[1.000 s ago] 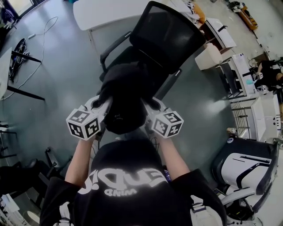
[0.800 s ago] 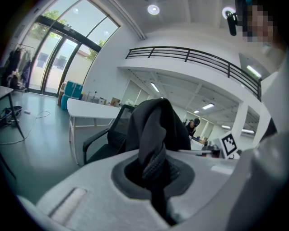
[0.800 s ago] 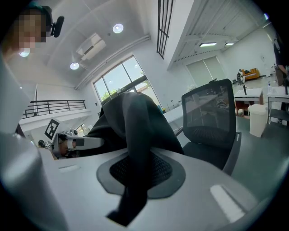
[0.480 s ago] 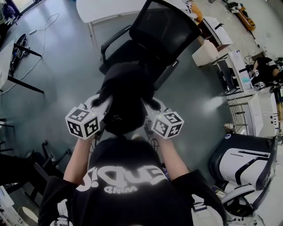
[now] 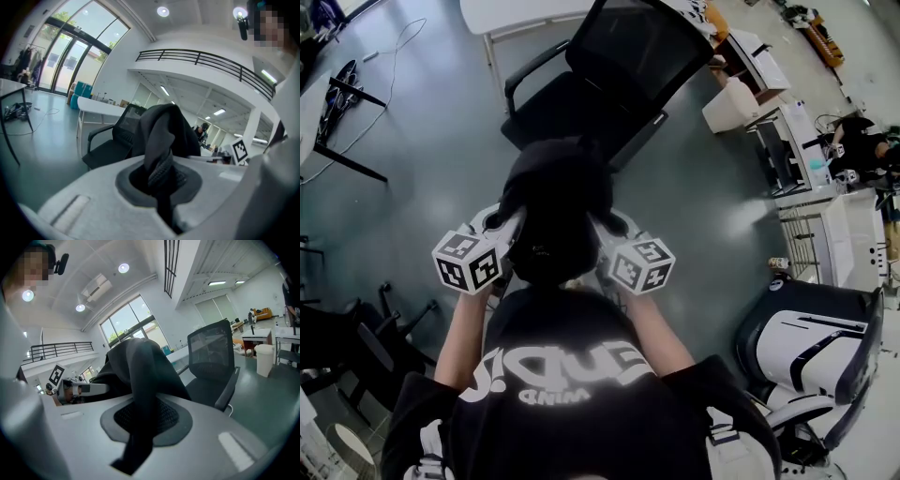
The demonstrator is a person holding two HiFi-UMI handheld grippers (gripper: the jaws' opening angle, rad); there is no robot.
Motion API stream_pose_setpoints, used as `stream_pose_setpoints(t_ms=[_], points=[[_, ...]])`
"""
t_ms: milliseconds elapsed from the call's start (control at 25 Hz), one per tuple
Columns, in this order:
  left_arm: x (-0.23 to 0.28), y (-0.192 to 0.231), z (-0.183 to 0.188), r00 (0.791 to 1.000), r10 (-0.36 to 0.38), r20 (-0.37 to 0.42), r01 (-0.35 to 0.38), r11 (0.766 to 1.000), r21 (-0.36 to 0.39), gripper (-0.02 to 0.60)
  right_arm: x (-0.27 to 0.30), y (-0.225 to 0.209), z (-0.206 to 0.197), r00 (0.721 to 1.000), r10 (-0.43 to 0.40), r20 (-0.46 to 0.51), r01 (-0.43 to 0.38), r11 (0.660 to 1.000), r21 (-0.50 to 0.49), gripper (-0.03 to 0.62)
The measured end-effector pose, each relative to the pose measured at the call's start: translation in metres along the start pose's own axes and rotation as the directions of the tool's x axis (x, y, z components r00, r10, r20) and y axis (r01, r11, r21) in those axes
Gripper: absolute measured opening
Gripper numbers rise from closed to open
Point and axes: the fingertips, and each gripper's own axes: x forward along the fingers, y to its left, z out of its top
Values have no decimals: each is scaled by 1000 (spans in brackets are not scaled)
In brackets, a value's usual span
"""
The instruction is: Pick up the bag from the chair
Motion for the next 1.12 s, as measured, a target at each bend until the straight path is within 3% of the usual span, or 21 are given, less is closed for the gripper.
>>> stream_pose_setpoints(t_ms=[400, 1120], points=[[7, -21, -44, 1000, 13, -26, -14, 999, -37, 8, -27, -18, -36, 999, -17, -32, 16, 1000, -1, 48], [9, -18, -39, 999, 11, -36, -12, 999, -33, 8, -20, -18, -34, 999, -23, -25, 23, 1000, 10, 46]])
